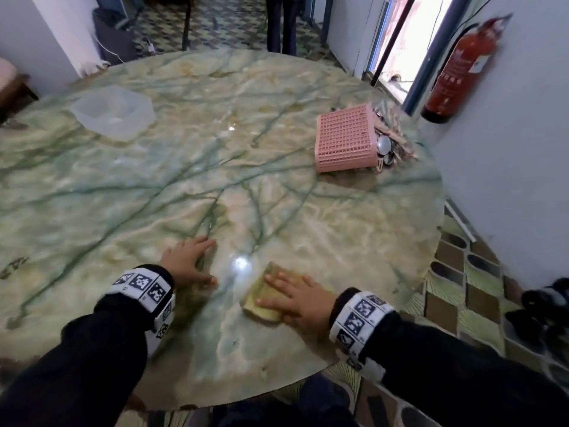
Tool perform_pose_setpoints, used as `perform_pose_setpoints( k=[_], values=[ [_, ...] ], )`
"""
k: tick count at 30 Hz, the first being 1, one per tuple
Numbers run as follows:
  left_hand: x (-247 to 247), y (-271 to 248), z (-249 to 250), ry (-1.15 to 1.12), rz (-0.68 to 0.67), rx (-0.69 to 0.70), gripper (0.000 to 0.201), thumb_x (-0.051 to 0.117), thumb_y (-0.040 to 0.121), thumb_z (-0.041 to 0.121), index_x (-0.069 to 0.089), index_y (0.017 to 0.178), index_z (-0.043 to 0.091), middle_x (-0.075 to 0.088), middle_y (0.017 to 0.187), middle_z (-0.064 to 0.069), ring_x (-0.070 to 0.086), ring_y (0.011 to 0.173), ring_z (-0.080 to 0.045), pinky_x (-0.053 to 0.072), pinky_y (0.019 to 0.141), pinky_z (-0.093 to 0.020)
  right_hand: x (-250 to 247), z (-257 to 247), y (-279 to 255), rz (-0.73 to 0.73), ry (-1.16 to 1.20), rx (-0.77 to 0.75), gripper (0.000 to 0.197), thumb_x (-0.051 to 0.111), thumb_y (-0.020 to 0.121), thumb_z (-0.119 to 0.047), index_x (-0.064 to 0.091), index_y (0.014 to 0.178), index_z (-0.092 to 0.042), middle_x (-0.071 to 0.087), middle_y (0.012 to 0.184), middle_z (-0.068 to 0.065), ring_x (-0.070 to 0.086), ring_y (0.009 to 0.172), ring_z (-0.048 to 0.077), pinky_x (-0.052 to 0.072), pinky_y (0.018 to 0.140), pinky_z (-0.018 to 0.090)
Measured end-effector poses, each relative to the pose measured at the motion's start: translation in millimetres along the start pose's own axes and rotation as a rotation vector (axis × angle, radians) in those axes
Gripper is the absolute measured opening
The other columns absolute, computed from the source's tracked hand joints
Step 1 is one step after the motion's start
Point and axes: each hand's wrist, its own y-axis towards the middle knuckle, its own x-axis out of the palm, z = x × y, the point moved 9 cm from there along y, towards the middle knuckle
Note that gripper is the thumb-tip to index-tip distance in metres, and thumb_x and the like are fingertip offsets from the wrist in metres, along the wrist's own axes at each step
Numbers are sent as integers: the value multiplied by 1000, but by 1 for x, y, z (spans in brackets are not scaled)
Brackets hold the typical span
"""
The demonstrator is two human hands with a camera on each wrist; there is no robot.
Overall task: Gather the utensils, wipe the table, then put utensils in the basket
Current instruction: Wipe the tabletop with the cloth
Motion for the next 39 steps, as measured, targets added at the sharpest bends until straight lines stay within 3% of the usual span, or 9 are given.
perform_pose_setpoints(
  k=[3,6,10,12,19,24,27,32,39],
  values=[
    [3,18,42,-14,33,56,102,73,71,48,11,149,25,9,157,-1,15,144,-22,20,115,-44,17,40,-55,-13,44,-45,56,33,97,-43,7,146,-40,-19,154,-10,-10,144,11,2,115,39],
    [13,28,69,32,-27,27,108,74,69,50,3,149,31,0,158,2,9,142,-36,16,116,-46,18,152,-98,-16,152,184,62,36,98,-39,-9,140,-40,-25,145,-14,-14,139,6,1,118,38],
    [19,32,68,15,-45,-32,110,76,68,47,2,148,31,-6,158,1,1,142,-42,10,118,-45,-14,290,-107,94,210,503,102,16,65,-78,-1,146,-19,-4,156,16,-2,146,30,3,118,35],
    [19,30,66,-35,-31,-45,111,78,67,44,4,149,29,-4,158,1,-1,142,-42,7,117,-43,-32,315,-86,152,196,626,85,22,78,-61,6,149,-17,0,155,22,2,145,32,4,117,33],
    [13,27,68,-97,-4,-54,115,81,63,41,7,149,25,-1,158,0,-2,143,-39,4,117,-42,-38,180,1,103,74,291,61,37,95,-32,6,146,-42,-10,158,1,-3,146,23,10,115,45],
    [13,22,68,-105,-18,-59,112,79,67,40,6,149,25,-2,158,3,-2,143,-37,7,116,-41,4,102,-53,-71,-5,-139,58,36,98,-28,6,145,-45,-19,155,-9,-13,144,13,0,115,43],
    [7,19,70,-141,-10,-10,104,77,70,36,10,149,23,0,158,2,-1,145,-29,6,116,-33,0,173,-69,-91,68,23,58,34,98,-32,1,144,-41,-23,150,-12,-15,141,8,-2,117,38],
    [-12,18,40,-433,137,51,89,82,67,18,33,142,16,24,153,-5,20,143,-14,13,101,-9,-56,264,-27,130,149,492,81,21,74,-42,0,148,-14,-2,155,21,1,146,29,4,116,27],
    [-37,15,-19,-449,166,103,82,82,64,8,43,136,16,18,154,-6,21,142,-18,20,110,-22,-87,106,103,162,85,370,60,38,97,-29,7,147,-39,-6,158,5,2,146,26,9,116,41]
  ],
)
